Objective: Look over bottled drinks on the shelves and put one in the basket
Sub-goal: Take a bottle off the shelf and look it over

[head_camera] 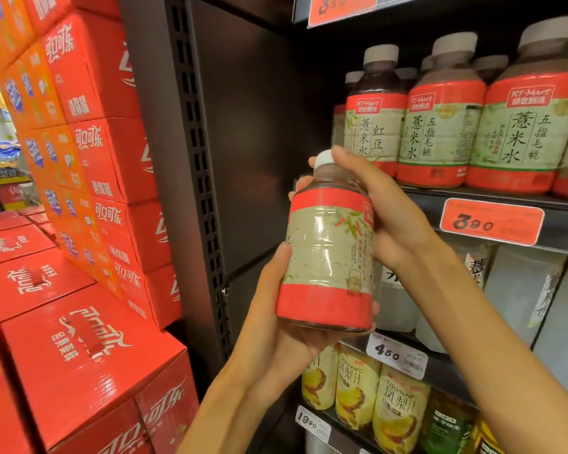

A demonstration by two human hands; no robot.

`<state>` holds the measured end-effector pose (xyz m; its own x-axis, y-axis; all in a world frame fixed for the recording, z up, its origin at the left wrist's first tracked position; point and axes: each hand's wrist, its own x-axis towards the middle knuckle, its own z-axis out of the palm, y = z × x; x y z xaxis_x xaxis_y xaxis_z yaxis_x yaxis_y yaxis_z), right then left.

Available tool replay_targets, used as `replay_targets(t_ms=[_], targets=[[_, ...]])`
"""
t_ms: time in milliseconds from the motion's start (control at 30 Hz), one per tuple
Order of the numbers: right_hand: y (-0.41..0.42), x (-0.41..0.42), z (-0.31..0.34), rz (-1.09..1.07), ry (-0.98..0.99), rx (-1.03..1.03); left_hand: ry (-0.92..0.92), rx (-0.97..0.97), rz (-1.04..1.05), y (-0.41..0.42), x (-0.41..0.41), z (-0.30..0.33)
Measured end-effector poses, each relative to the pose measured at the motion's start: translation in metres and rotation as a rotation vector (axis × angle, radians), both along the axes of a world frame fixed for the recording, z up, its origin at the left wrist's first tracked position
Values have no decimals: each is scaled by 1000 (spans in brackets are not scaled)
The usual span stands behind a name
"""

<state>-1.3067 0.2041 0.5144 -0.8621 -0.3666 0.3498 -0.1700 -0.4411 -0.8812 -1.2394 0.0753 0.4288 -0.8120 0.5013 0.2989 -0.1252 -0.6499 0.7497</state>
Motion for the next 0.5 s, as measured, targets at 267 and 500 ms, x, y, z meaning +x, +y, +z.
replay_targets(t_ms=[267,500], targets=[[0,3,3,51,30,-18,-69,150,-140,7,2,-3],[0,12,2,17,36,-111,-18,-36,-24,2,-7,-11]])
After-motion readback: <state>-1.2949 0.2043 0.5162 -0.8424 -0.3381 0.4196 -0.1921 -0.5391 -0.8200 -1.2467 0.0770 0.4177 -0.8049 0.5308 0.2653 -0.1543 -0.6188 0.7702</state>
